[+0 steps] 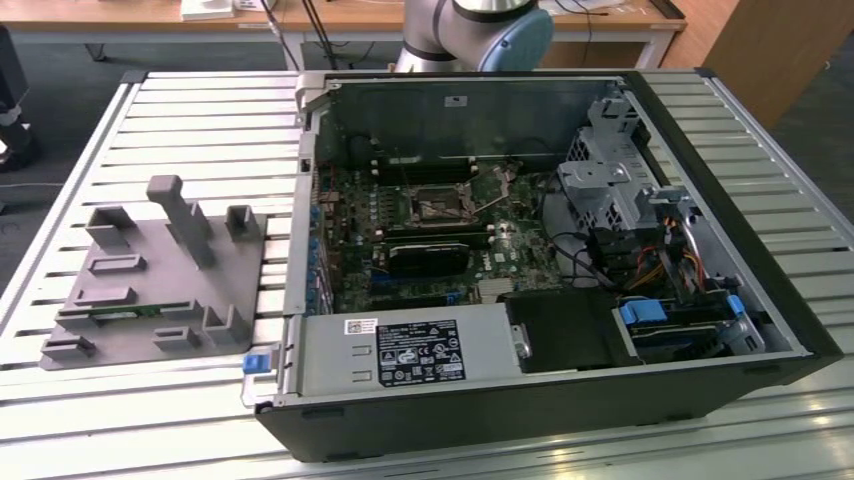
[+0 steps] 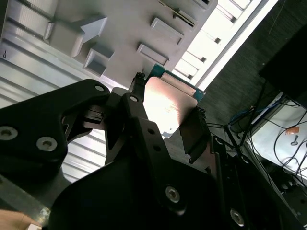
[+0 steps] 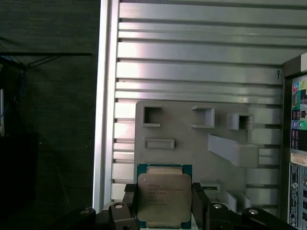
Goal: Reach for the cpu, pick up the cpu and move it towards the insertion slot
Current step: 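Reach for the cpu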
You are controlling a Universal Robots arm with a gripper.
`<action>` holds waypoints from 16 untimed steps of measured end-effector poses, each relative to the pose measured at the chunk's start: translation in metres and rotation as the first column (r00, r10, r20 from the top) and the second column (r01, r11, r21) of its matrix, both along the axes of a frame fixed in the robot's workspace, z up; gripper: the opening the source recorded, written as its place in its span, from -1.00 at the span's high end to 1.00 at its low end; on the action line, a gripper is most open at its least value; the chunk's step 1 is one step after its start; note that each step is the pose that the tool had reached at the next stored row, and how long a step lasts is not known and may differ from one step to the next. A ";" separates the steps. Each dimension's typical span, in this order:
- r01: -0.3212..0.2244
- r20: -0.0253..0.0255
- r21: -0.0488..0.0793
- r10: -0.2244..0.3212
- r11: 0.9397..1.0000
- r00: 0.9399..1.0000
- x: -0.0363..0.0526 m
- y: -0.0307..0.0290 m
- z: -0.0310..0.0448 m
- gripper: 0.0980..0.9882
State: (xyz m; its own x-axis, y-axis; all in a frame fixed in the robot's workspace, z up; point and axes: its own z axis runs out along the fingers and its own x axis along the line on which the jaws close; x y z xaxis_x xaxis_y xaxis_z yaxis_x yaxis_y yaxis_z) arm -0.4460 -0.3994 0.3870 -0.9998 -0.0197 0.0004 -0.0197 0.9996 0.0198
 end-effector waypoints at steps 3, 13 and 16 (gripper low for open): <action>0.000 0.000 -0.001 0.000 1.000 1.000 0.0000 0.0002 0.0056 0.00; 0.000 0.000 -0.001 0.000 1.000 1.000 0.0006 0.0027 0.0280 0.00; 0.000 0.000 -0.001 0.000 1.000 1.000 0.0050 0.0036 0.0289 0.00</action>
State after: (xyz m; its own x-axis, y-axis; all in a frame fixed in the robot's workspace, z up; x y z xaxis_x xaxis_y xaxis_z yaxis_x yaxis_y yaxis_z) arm -0.4410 -0.3958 0.4159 -0.9998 -0.0197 0.0004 -0.0197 0.9996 0.0183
